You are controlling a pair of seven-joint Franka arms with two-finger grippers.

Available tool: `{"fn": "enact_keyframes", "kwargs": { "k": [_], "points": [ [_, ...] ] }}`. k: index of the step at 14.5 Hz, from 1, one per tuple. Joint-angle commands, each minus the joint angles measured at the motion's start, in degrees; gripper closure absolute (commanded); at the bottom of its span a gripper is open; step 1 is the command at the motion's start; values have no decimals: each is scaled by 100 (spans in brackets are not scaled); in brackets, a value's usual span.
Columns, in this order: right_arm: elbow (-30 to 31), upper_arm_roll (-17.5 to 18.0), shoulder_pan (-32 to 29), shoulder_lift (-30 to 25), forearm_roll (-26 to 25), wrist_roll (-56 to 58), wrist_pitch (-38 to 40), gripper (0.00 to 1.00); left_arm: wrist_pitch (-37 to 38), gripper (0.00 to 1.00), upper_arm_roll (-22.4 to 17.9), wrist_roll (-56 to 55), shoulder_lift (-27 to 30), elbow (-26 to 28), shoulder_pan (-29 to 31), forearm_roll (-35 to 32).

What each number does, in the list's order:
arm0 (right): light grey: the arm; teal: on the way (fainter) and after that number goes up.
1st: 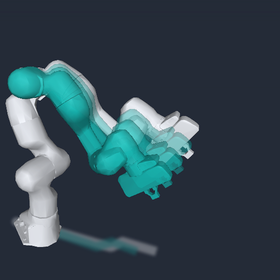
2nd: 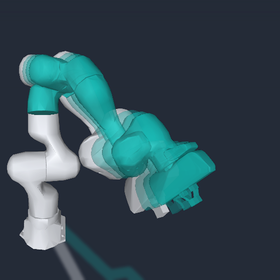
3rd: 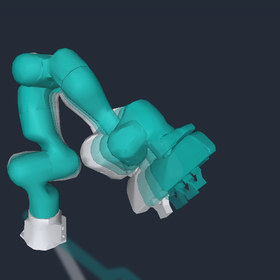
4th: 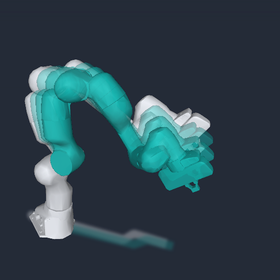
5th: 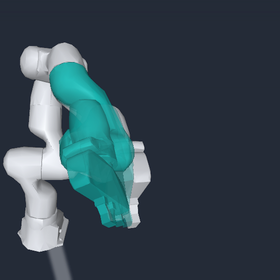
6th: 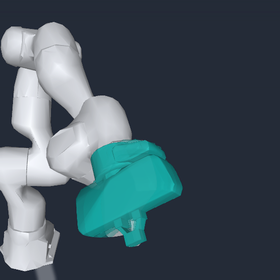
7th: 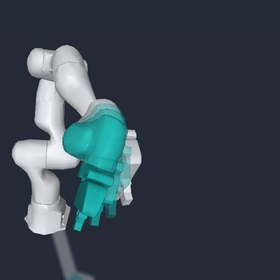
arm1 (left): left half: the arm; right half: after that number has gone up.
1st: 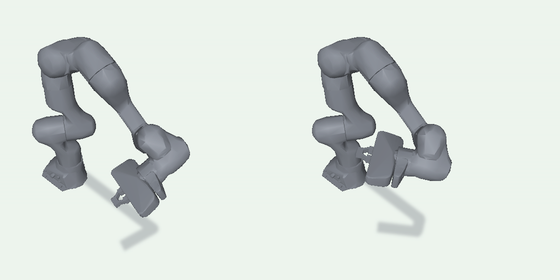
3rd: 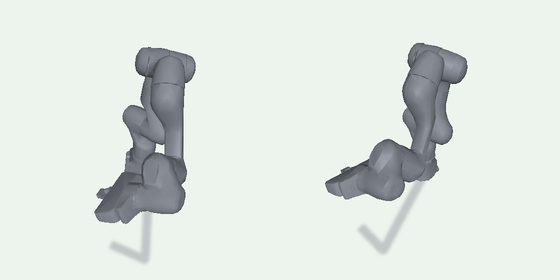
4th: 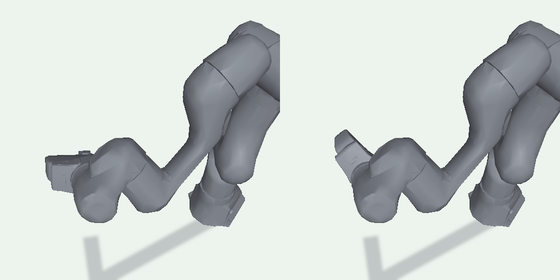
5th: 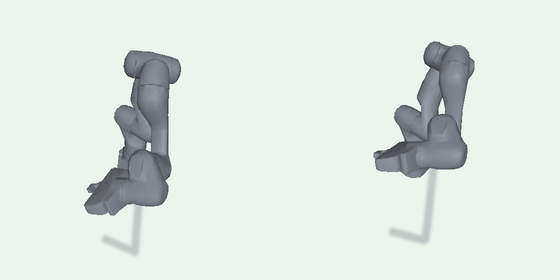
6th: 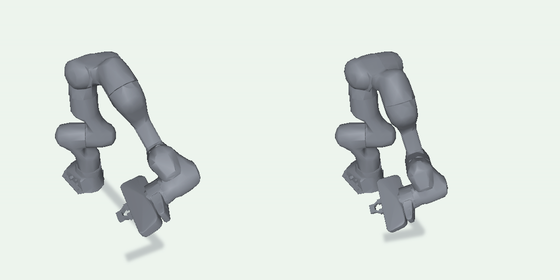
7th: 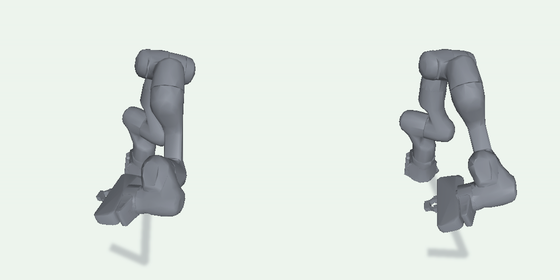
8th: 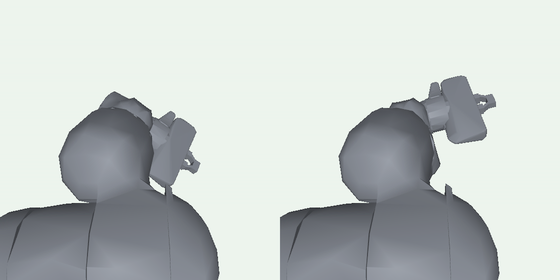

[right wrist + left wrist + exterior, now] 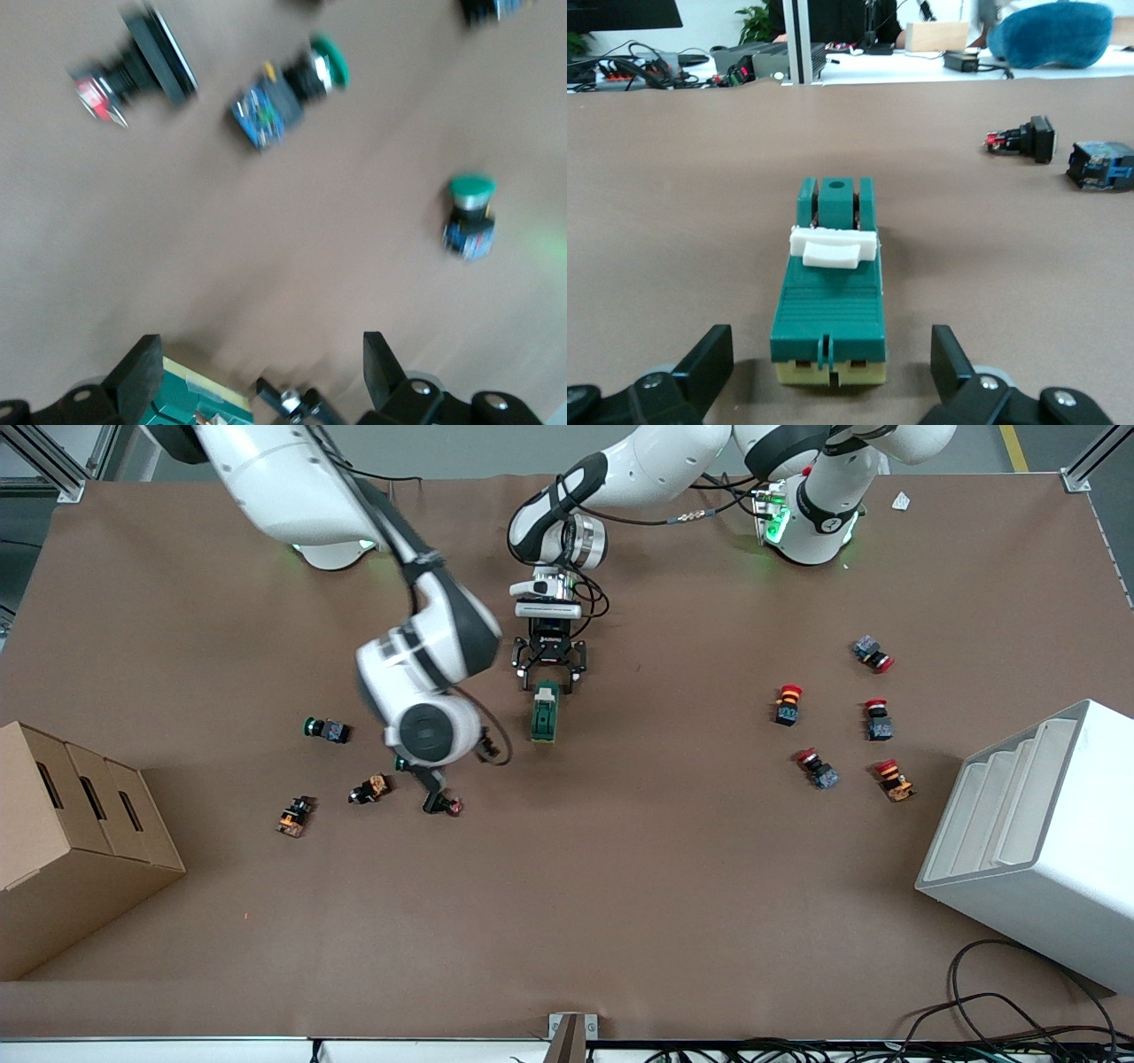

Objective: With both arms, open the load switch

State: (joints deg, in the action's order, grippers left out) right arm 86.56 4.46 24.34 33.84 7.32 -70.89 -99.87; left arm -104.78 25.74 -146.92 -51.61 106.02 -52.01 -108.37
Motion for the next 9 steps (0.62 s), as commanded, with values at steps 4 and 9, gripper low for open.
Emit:
{"fn": "enact_keyframes", "kwargs": {
  "k": [4, 9],
  "points": [
    [186, 108, -1403, -729, -565, 3331, 73, 0, -86, 2, 229, 795, 388, -292, 7, 1009],
    [238, 99, -2405, -1344, -924, 5845, 90, 0, -130, 1, 256, 1481, 635, -783, 156, 1809]
  ]
}}
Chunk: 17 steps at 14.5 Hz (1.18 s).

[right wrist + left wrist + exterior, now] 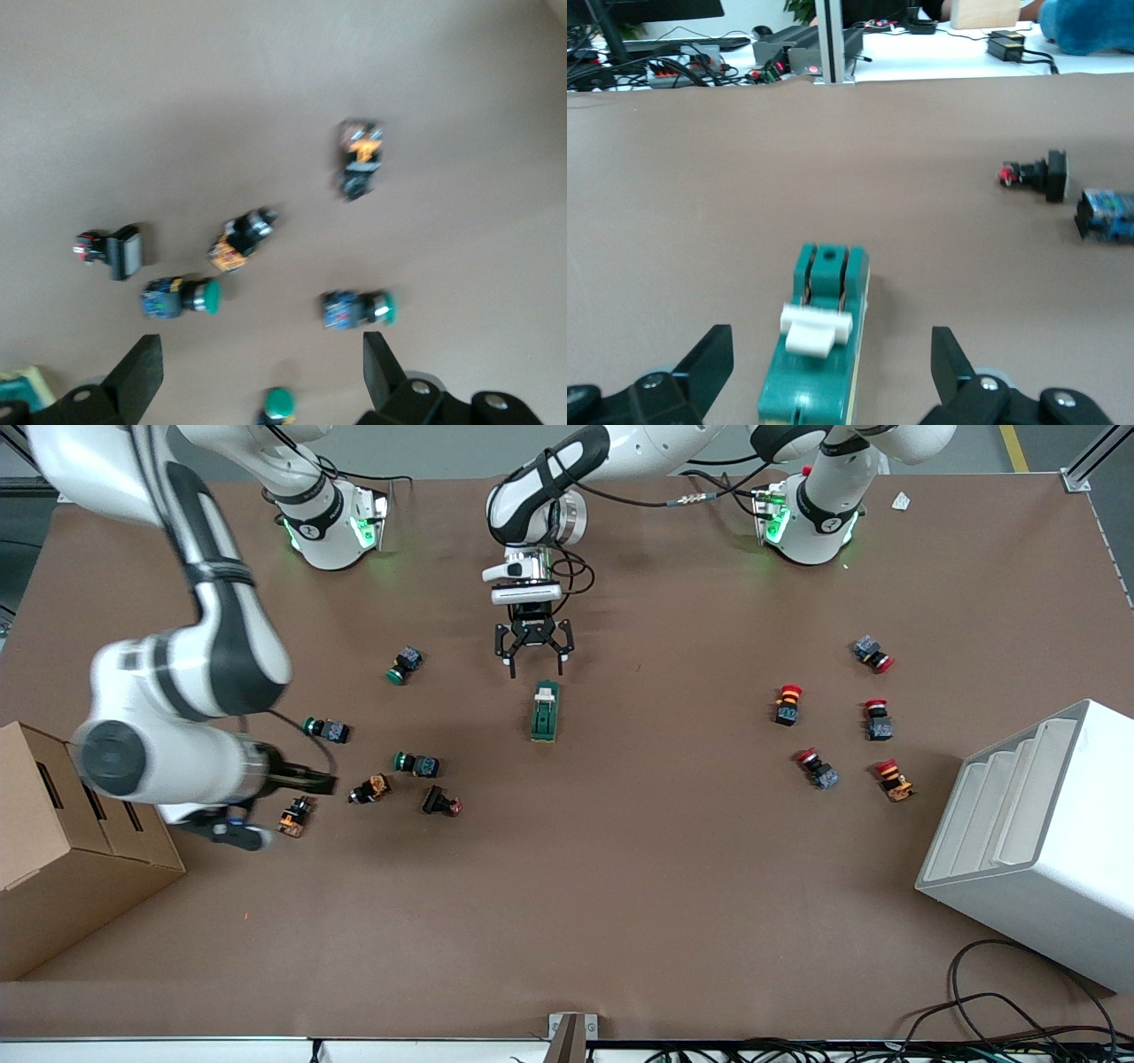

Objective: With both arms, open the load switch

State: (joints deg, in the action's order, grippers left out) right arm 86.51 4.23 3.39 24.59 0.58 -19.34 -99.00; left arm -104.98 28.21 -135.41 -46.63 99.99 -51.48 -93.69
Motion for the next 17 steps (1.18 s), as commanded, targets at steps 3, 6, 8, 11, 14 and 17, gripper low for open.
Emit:
{"fn": "enact_keyframes", "kwargs": {
  "k": [3, 6, 8, 11, 14, 17],
  "points": [
    [366, 113, -637, -866, -348, 1134, 65, 0, -120, 1, 79, 1162, 295, -655, 357, 1078],
    [384, 52, -655, -1210, -348, 1134, 126, 0, -120, 0, 132, 2699, 531, -1314, 743, 2221],
    [384, 43, -638, -1342, -348, 1116, 240, 0, -111, 0, 141, 3570, 742, -1517, 1103, 2748],
    [384, -429, -270, -1395, -313, 1099, 381, 0, -102, 0, 141, 4643, 1172, -1720, 1761, 3575],
    [384, -511, -242, -1466, -269, 1099, 460, 0, -93, 0, 141, 6039, 1796, -1764, 2561, 4567],
    [384, -476, -286, -1483, -269, 1099, 460, 0, -85, 0, 167, 7226, 2227, -1895, 3361, 5403]
  ]
}}
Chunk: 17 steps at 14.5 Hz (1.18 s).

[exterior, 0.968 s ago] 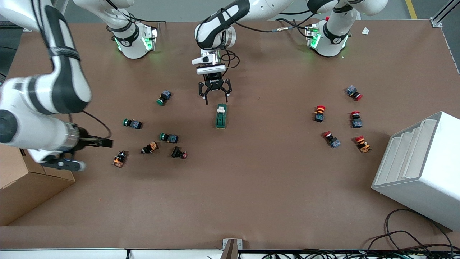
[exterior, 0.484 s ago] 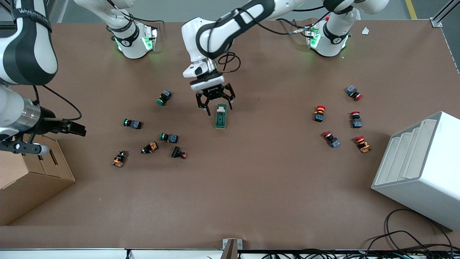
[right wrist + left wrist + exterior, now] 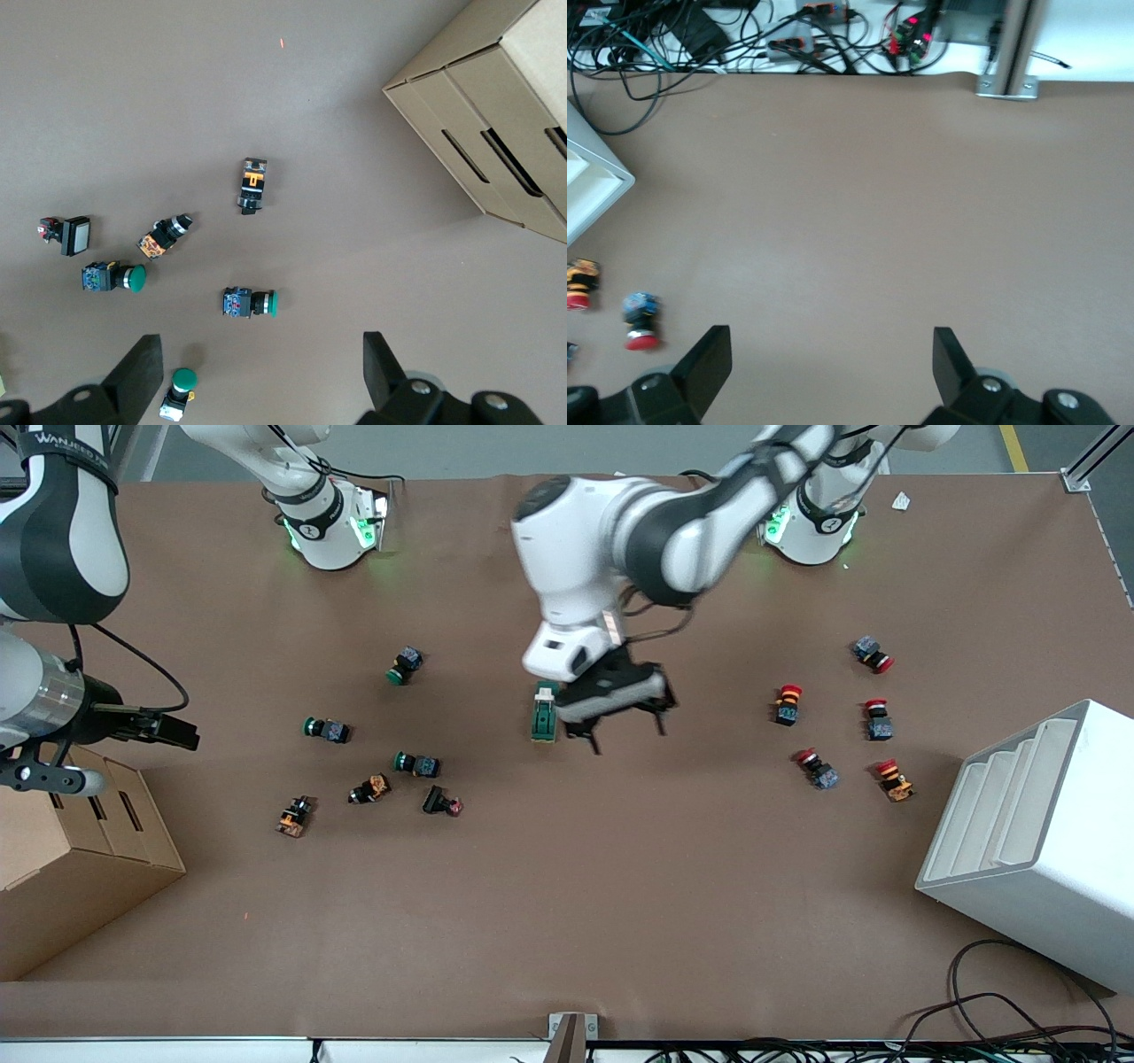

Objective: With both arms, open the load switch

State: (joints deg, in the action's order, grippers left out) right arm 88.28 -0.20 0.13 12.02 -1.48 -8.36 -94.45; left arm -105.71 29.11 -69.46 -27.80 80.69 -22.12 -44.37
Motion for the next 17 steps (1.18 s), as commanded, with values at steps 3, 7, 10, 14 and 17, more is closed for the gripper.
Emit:
{"fn": "enact_keyframes", "kwargs": {
  "k": [3, 7, 10, 14, 17],
  "points": [
    [216, 81, -22, -297, -63, 1, 14, 0, -2, 0, 69, 1705, 687, 17, 1024, 1016],
    [207, 213, -144, -341, -63, 1, 41, 0, 15, 0, -455, 3330, 1336, 87, 1439, 2131],
    [207, 239, -154, -394, -63, 10, 50, 0, 155, 0, -1327, 4463, 1908, 315, 1447, 3441],
    [216, 231, -145, -437, -63, 10, 50, 0, 778, 0, -1881, 5390, 2295, 351, 1474, 3855],
    [329, 231, -136, -551, -63, 10, 67, 0, 1305, 0, -2111, 5618, 2533, 359, 1622, 4173]
  ]
}}
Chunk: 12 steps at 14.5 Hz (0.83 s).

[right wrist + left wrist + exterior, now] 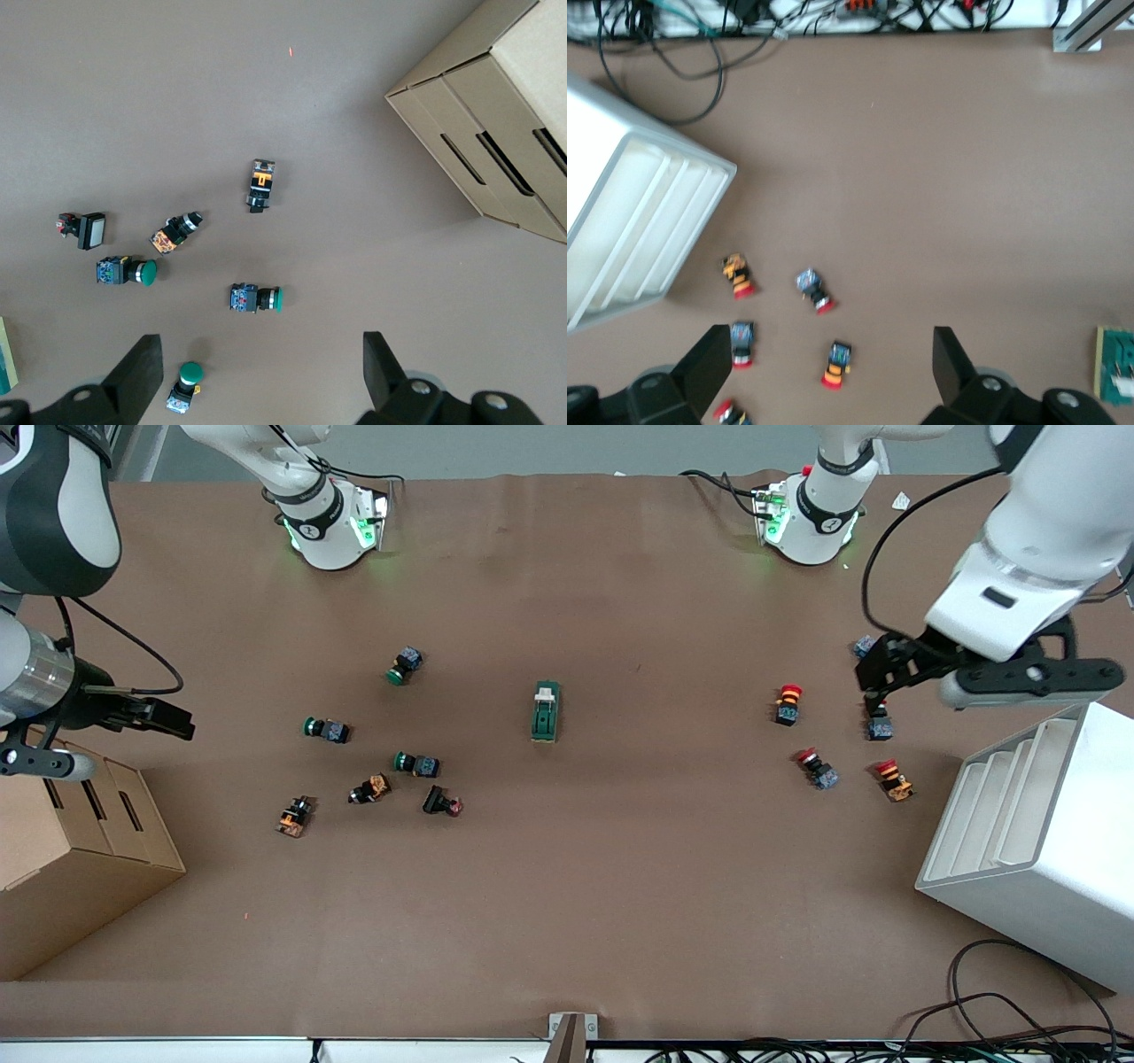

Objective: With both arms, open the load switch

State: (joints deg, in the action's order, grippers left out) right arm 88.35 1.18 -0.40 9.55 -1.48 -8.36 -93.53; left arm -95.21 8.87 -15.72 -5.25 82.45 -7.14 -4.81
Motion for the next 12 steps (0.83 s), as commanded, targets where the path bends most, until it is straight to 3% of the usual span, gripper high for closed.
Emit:
{"fn": "enact_keyframes", "kwargs": {
  "k": [1, 3, 7, 12],
  "points": [
    [376, 93, -92, -340, -63, 10, -59, 0, 388, 0, -87, 349, 383, 228, 229, 330],
    [359, 93, -83, -366, -63, 10, -51, 0, 459, 0, -87, 412, 681, 534, 554, 637],
    [166, 101, -83, -410, -63, 18, -7, 0, 661, 0, -148, 772, 1218, 1158, 591, 647],
    [-194, 84, -92, -349, -45, 36, 2, 0, 837, 0, -166, 1098, 1412, 1335, 600, 656]
  ]
}}
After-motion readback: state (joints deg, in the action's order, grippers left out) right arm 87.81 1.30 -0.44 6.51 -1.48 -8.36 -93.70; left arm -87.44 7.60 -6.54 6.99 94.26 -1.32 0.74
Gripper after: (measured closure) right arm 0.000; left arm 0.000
